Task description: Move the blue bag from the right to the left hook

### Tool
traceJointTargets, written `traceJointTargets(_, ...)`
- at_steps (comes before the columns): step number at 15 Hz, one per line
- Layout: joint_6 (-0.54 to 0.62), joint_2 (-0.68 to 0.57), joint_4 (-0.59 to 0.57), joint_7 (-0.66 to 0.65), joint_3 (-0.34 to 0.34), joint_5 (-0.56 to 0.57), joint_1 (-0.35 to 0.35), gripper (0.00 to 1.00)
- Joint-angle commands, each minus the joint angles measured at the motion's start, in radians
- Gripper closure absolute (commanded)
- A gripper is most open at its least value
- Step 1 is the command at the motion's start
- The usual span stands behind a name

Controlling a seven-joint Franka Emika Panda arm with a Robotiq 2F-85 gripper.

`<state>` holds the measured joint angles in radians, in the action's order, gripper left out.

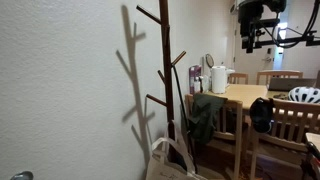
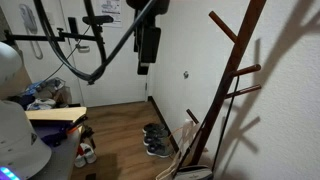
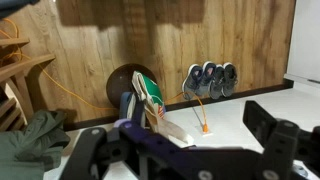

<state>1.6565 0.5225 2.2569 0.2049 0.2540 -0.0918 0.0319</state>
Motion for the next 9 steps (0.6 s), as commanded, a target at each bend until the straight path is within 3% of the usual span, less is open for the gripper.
traceJointTargets(1,-0.004,-0.005,-0.003,0.012,-0.022,-0.011,0.029,0.0)
traceJointTargets(9,0.086,-0.108,-0.036,-0.003,-0.08,0.11,0.038,0.0)
